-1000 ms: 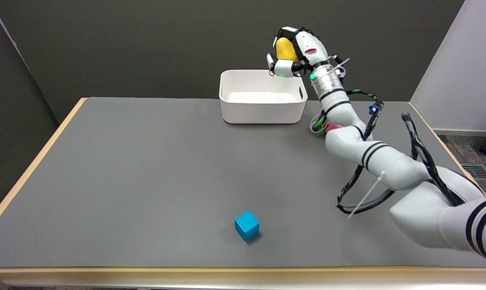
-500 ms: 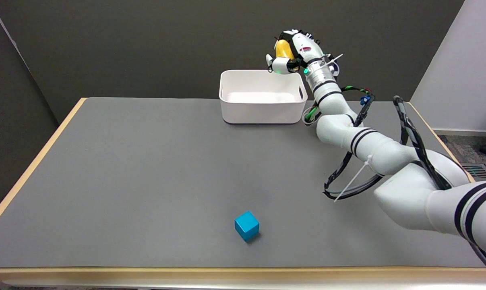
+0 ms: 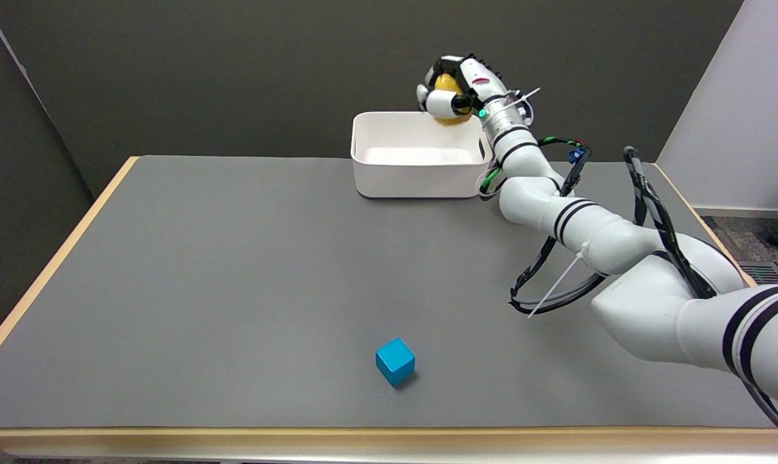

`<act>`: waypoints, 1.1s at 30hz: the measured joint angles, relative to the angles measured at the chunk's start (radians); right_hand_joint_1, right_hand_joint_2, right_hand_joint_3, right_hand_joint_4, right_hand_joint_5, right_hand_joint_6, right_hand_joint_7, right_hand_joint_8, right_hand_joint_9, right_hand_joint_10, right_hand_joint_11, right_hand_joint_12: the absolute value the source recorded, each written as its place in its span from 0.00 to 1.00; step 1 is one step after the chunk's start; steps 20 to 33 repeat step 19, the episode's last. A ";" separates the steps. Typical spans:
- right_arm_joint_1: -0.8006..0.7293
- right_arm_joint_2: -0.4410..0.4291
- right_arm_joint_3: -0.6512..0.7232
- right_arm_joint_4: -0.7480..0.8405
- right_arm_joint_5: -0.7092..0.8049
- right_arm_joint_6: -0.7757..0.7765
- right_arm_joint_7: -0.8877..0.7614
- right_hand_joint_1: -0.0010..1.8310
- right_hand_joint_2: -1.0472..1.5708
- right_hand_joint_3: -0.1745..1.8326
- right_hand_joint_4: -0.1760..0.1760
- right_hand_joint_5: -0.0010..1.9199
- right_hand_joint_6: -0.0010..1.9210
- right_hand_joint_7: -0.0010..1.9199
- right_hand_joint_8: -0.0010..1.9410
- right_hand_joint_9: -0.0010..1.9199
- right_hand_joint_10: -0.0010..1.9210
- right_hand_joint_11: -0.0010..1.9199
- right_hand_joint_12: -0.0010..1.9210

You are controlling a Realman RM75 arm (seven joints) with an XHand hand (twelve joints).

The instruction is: Place the pear in the white box.

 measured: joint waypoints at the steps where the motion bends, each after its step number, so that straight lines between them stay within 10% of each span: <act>1: 0.000 0.000 0.000 0.003 0.002 -0.008 0.008 0.18 0.65 0.58 0.76 0.07 0.22 0.04 0.11 0.02 0.13 0.00 0.34; 3: 0.000 -0.001 -0.001 0.011 0.008 -0.035 0.028 0.20 0.66 0.49 0.74 0.03 0.15 0.00 0.00 0.00 0.00 0.00 0.08; 7: 0.003 -0.002 -0.003 0.025 0.009 -0.084 0.057 0.20 0.65 0.51 0.73 0.02 0.14 0.00 0.00 0.00 0.00 0.00 0.00; 33: -0.004 0.004 -0.004 0.096 0.001 -0.147 0.110 0.19 0.64 0.51 0.68 0.00 0.12 0.00 0.00 0.00 0.00 0.00 0.00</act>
